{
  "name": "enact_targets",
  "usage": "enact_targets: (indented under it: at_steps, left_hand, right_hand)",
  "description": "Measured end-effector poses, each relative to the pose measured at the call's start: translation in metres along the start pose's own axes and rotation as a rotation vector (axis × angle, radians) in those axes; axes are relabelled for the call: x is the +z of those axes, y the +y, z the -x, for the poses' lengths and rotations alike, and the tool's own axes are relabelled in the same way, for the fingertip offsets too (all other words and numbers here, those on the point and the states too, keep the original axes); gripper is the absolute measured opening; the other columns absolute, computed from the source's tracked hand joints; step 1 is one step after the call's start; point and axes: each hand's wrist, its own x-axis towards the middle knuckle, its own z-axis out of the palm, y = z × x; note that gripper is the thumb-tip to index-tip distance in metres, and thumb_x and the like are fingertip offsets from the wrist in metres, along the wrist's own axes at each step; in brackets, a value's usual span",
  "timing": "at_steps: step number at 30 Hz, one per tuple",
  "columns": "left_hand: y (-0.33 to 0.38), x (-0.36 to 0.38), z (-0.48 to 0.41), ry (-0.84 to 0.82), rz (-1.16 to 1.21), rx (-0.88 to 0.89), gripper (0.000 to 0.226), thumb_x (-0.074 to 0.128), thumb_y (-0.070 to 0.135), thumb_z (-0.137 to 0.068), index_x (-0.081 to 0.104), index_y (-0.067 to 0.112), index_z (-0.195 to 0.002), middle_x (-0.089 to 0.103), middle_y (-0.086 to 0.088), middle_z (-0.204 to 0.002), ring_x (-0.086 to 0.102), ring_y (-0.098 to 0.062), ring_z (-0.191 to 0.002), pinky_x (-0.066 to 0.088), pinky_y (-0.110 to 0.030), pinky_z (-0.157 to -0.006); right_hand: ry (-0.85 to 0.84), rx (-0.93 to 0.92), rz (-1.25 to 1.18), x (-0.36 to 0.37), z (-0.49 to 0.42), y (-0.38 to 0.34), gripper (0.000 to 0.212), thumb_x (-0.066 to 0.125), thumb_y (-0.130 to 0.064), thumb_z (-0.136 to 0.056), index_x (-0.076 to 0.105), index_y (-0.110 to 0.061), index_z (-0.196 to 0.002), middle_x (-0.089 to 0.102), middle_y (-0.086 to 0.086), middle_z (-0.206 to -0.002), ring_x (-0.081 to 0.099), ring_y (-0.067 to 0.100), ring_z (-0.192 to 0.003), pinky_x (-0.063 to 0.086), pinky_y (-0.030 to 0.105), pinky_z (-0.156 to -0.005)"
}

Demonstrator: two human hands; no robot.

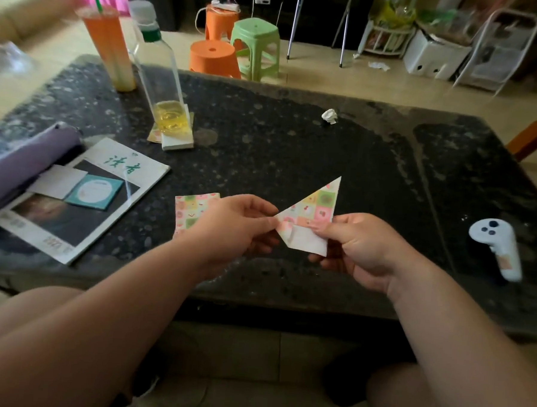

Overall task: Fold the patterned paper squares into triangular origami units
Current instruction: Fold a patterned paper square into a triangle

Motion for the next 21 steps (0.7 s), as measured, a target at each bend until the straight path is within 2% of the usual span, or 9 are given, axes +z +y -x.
enact_targets:
  at_steps: [3, 5, 7, 10, 12, 15, 17, 19, 21]
  left_hand:
    - [-0.011, 0.004, -0.006, -0.002, -0.063, 0.126, 0.021, 0.068, 0.003, -0.094, 0.066, 0.021, -0.105, 0.078, -0.004, -0.090, 0.075, -0.022, -0.084, 0.060, -0.041, -0.079]
    - [-0.009, 0.004, -0.017, -0.021, -0.259, 0.205, 0.031, 0.067, 0.003, -0.093, 0.074, 0.033, -0.092, 0.078, 0.004, -0.091, 0.075, -0.021, -0.085, 0.062, -0.047, -0.083]
    - [-0.006, 0.003, -0.028, -0.064, -0.416, 0.211, 0.046, 0.064, 0.001, -0.087, 0.076, 0.045, -0.091, 0.077, 0.010, -0.094, 0.075, -0.025, -0.085, 0.061, -0.052, -0.080]
    - [-0.008, 0.000, -0.041, -0.077, -0.426, 0.237, 0.047, 0.067, 0.000, -0.083, 0.077, 0.044, -0.095, 0.078, 0.007, -0.096, 0.075, -0.028, -0.091, 0.060, -0.054, -0.084]
    - [-0.011, -0.001, -0.049, -0.044, -0.397, 0.272, 0.033, 0.078, 0.006, -0.085, 0.078, 0.039, -0.093, 0.078, 0.012, -0.094, 0.075, -0.014, -0.092, 0.060, -0.043, -0.090]
    - [-0.014, 0.000, -0.060, 0.011, -0.523, 0.321, 0.021, 0.082, 0.021, -0.084, 0.076, 0.041, -0.086, 0.073, 0.025, -0.087, 0.069, 0.004, -0.082, 0.055, -0.021, -0.080]
    - [-0.018, -0.002, -0.066, 0.024, -0.634, 0.338, 0.020, 0.081, 0.026, -0.084, 0.074, 0.044, -0.082, 0.069, 0.030, -0.088, 0.065, 0.007, -0.085, 0.051, -0.015, -0.076]
    - [-0.024, -0.003, -0.071, 0.009, -0.698, 0.393, 0.021, 0.080, 0.025, -0.085, 0.074, 0.044, -0.083, 0.069, 0.026, -0.088, 0.064, 0.006, -0.089, 0.050, -0.013, -0.080]
    - [-0.030, -0.003, -0.074, -0.005, -0.772, 0.464, 0.017, 0.079, 0.022, -0.086, 0.078, 0.039, -0.089, 0.069, 0.023, -0.088, 0.063, 0.004, -0.092, 0.047, -0.010, -0.082]
  right_hand:
    - [0.011, 0.005, -0.032, 0.001, -0.010, 0.016, 0.023, 0.070, -0.024, -0.096, 0.074, -0.007, -0.112, 0.080, 0.008, -0.095, 0.074, 0.015, -0.071, 0.054, 0.026, -0.055]
    - [0.022, 0.024, -0.066, 0.000, -0.020, 0.021, 0.024, 0.071, -0.027, -0.095, 0.075, -0.009, -0.109, 0.080, 0.006, -0.095, 0.073, 0.015, -0.073, 0.054, 0.026, -0.059]
    - [0.030, 0.036, -0.084, -0.003, -0.032, 0.020, 0.023, 0.071, -0.028, -0.095, 0.075, -0.010, -0.108, 0.080, 0.006, -0.094, 0.072, 0.015, -0.072, 0.055, 0.026, -0.060]
    - [-0.007, 0.037, -0.115, -0.011, -0.049, 0.017, 0.024, 0.071, -0.026, -0.095, 0.074, -0.009, -0.112, 0.080, 0.009, -0.097, 0.071, 0.014, -0.066, 0.053, 0.023, -0.052]
    - [-0.016, 0.071, -0.085, -0.016, -0.057, 0.019, 0.024, 0.070, -0.025, -0.095, 0.074, -0.009, -0.112, 0.080, 0.009, -0.096, 0.070, 0.013, -0.064, 0.052, 0.023, -0.051]
    - [-0.026, 0.115, -0.052, -0.021, -0.065, 0.020, 0.021, 0.068, -0.025, -0.097, 0.076, -0.010, -0.108, 0.080, 0.010, -0.091, 0.070, 0.011, -0.063, 0.052, 0.023, -0.054]
    - [-0.052, 0.132, -0.067, -0.021, -0.069, 0.019, 0.020, 0.066, -0.024, -0.099, 0.077, -0.008, -0.106, 0.079, 0.011, -0.090, 0.069, 0.011, -0.062, 0.051, 0.022, -0.052]
    - [-0.038, 0.148, -0.034, -0.019, -0.072, 0.019, 0.021, 0.064, -0.023, -0.101, 0.076, -0.007, -0.106, 0.079, 0.011, -0.086, 0.069, 0.012, -0.060, 0.051, 0.022, -0.052]
    - [0.097, 0.124, 0.199, -0.022, -0.076, 0.020, 0.021, 0.066, -0.031, -0.100, 0.074, -0.013, -0.107, 0.078, 0.004, -0.084, 0.071, 0.012, -0.065, 0.054, 0.026, -0.058]
